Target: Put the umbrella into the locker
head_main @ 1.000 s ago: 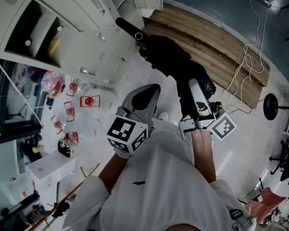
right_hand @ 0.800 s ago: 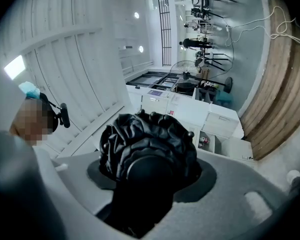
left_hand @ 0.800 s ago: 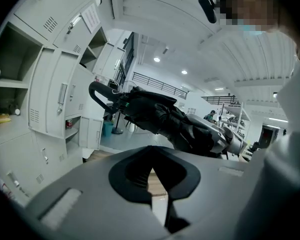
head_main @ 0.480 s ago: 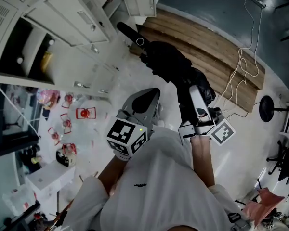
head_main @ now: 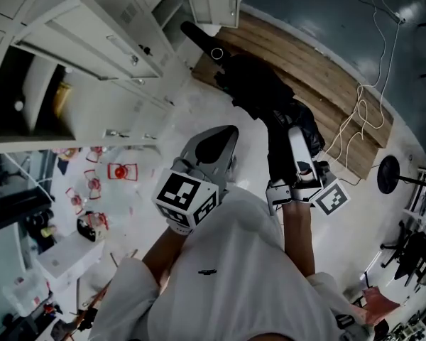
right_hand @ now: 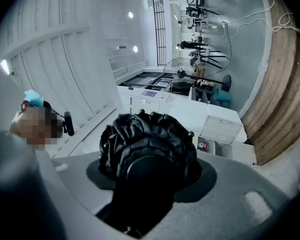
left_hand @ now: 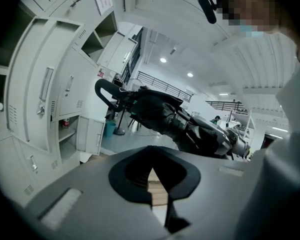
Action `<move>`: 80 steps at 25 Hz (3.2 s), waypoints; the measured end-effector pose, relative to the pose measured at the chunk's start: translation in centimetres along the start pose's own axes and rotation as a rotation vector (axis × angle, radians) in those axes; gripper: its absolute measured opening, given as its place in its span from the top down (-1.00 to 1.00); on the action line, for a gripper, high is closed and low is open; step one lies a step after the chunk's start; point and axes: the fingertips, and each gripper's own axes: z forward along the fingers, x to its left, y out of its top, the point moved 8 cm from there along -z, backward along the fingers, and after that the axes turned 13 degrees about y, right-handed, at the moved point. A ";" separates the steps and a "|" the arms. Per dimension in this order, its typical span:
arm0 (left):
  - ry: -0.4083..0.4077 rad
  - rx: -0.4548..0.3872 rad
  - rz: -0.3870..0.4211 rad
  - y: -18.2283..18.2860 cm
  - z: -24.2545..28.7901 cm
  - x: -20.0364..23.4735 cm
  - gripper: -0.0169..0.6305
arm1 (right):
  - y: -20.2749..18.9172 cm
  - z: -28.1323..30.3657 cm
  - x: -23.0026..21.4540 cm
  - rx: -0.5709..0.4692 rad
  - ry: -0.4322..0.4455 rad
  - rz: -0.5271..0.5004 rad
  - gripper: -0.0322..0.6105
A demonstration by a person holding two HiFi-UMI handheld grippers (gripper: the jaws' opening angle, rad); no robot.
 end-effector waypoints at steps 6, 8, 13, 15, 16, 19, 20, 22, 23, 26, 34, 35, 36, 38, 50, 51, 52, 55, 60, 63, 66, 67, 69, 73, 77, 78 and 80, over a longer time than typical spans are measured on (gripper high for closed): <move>0.032 -0.005 -0.019 2.7 4.5 3.2 0.89 | 2.4 5.3 -3.6 0.005 0.029 0.031 0.08; 0.042 -0.005 -0.024 3.4 5.6 4.1 0.89 | 3.1 6.6 -4.6 0.009 0.035 0.034 0.08; 0.056 -0.043 -0.007 6.2 8.1 6.1 0.89 | 4.9 10.2 -7.0 0.001 0.092 0.039 0.08; 0.059 -0.048 -0.012 6.9 8.4 6.7 0.89 | 5.0 11.2 -7.7 -0.002 0.094 0.053 0.08; 0.061 -0.048 -0.016 7.1 8.5 7.0 0.89 | 5.1 11.6 -7.9 0.000 0.091 0.057 0.08; 0.072 -0.046 -0.024 7.6 9.0 7.8 0.89 | 5.4 13.0 -8.3 0.009 0.084 0.063 0.08; 0.079 -0.046 -0.029 7.8 9.1 8.1 0.89 | 5.6 13.4 -8.5 0.013 0.086 0.067 0.08; 0.095 -0.049 -0.038 8.2 9.5 8.5 0.89 | 6.1 14.3 -8.9 0.024 0.096 0.076 0.08; 0.105 -0.054 -0.043 8.5 9.7 8.7 0.89 | 6.4 14.8 -9.1 0.030 0.103 0.082 0.08; 0.141 -0.071 -0.052 9.4 10.4 9.3 0.89 | 7.1 16.5 -10.0 0.048 0.123 0.106 0.08; 0.224 -0.103 -0.078 11.7 13.6 11.7 0.89 | 9.1 21.8 -13.4 0.104 0.165 0.159 0.08; 0.238 -0.110 -0.082 12.1 14.2 11.9 0.89 | 9.6 22.5 -13.8 0.116 0.174 0.167 0.08; 0.251 -0.116 -0.085 12.5 14.7 12.1 0.89 | 10.0 23.3 -14.2 0.128 0.179 0.173 0.08; 0.275 -0.126 -0.087 13.4 15.9 12.5 0.89 | 11.0 24.8 -15.0 0.149 0.187 0.174 0.08; 0.401 -0.205 -0.053 18.6 21.3 14.2 0.89 | 15.6 32.4 -17.9 0.229 0.273 0.187 0.08; 0.416 -0.206 -0.044 19.0 21.6 14.2 0.89 | 15.9 33.0 -18.0 0.229 0.282 0.187 0.08; 0.431 -0.207 -0.035 19.4 22.0 14.1 0.89 | 16.3 33.6 -18.0 0.228 0.291 0.189 0.08; 0.463 -0.216 -0.023 20.5 23.0 13.8 0.89 | 17.3 35.3 -18.0 0.232 0.317 0.197 0.08; 0.491 -0.246 -0.020 22.5 24.8 14.2 0.89 | 18.7 39.1 -17.7 0.271 0.374 0.198 0.08; 0.488 -0.253 -0.025 24.5 25.8 14.7 0.89 | 19.5 41.2 -17.2 0.281 0.401 0.167 0.08; 0.544 -0.270 0.003 26.4 25.3 15.3 0.89 | 19.8 43.0 -16.3 0.290 0.421 0.143 0.08; 0.565 -0.281 0.016 27.0 25.0 15.6 0.89 | 20.0 43.6 -16.1 0.295 0.428 0.134 0.08; 0.604 -0.312 0.038 28.2 24.4 16.1 0.89 | 20.4 44.8 -15.6 0.306 0.449 0.119 0.08; 0.656 -0.337 0.057 29.9 23.8 17.2 0.90 | 20.7 46.9 -15.0 0.303 0.488 0.105 0.08; 0.665 -0.359 0.093 31.2 23.3 17.7 0.90 | 20.0 48.1 -14.6 0.294 0.492 0.099 0.08; 0.671 -0.359 0.109 31.5 23.3 17.7 0.90 | 19.8 48.4 -14.5 0.297 0.496 0.099 0.08; 0.666 -0.357 0.133 32.5 23.4 17.7 0.90 | 19.7 49.2 -14.2 0.295 0.502 0.097 0.08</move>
